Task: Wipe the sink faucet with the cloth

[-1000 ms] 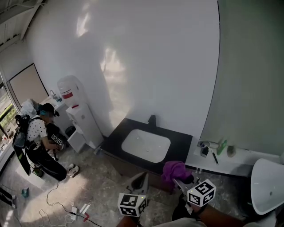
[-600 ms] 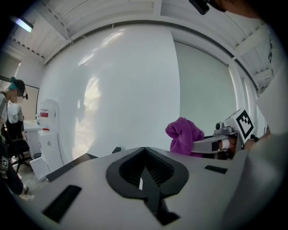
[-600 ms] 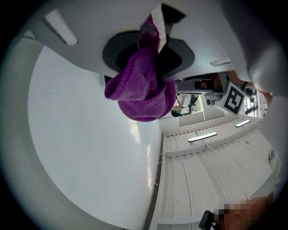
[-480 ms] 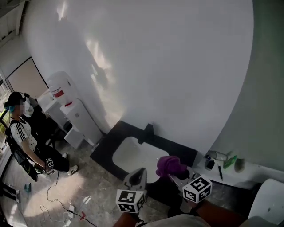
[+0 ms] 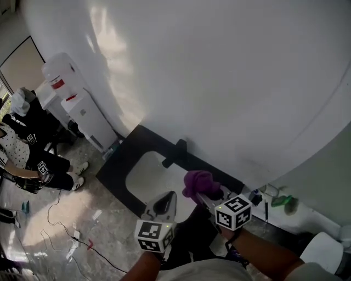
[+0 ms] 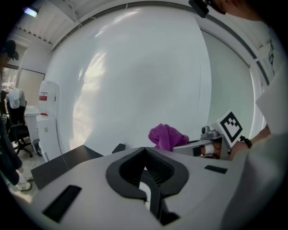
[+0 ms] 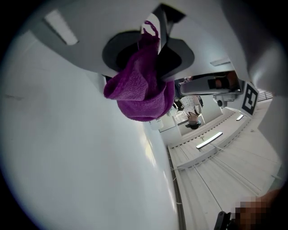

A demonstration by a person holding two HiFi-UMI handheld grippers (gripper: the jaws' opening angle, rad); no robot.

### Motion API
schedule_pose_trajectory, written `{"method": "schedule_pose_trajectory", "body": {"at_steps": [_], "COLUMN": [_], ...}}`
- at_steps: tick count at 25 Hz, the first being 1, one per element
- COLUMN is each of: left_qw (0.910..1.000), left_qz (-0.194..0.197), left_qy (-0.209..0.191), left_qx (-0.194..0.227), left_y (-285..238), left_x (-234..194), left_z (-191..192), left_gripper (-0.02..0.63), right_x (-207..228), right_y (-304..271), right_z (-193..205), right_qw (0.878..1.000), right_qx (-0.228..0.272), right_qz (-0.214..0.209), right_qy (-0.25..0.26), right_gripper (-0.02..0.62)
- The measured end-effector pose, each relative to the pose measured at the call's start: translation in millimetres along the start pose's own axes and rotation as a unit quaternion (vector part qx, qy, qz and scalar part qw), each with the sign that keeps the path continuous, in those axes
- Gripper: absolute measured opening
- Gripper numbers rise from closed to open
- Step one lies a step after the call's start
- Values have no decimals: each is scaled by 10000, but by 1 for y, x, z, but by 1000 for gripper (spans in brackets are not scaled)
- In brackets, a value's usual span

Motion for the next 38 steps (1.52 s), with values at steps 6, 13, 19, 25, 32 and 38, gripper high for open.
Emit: {"method": "schedule_pose_trajectory", "body": {"at_steps": [6, 13, 19, 25, 32, 38], "left_qw": [9999, 9992, 9978, 9986, 9983, 9980], "left_qz": [-7, -14, 62, 176, 151, 268], "left_qy": [58, 173, 356, 195, 255, 302], "left_qx": [-159, -370, -560, -469, -493, -480], "left_y": [-24, -40, -59, -64, -58, -61], "left_x": [-27, -53, -84, -82, -80, -77], "left_z": [1, 17, 39, 22, 24, 30], "left_gripper": [6, 6, 6, 6, 6, 6], "right_x": [75, 136, 78, 99, 116, 72], "right_y": [-117, -223, -236, -229, -232, -215], "right_z": [-55, -49, -14, -46, -38, 29], "right_qw": [9984, 9903, 9873, 9906, 9885, 9803], "right_qx": [-162, -927, -1317, -896, -1104, -1748], "right_qz": [491, 986, 145, 460, 588, -8], "right_qy": [217, 310, 872, 926, 849, 919], "right_gripper": [71, 71, 69, 71, 69, 71]}}
Point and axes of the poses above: the fingertips, and each gripper's own axes: y backward along the fingers, x to its right, z out of its underside, the point moved 9 cm from there along y, backward along the fingers, and after that the axes turned 2 degrees about -x, right-handed, at the moved point
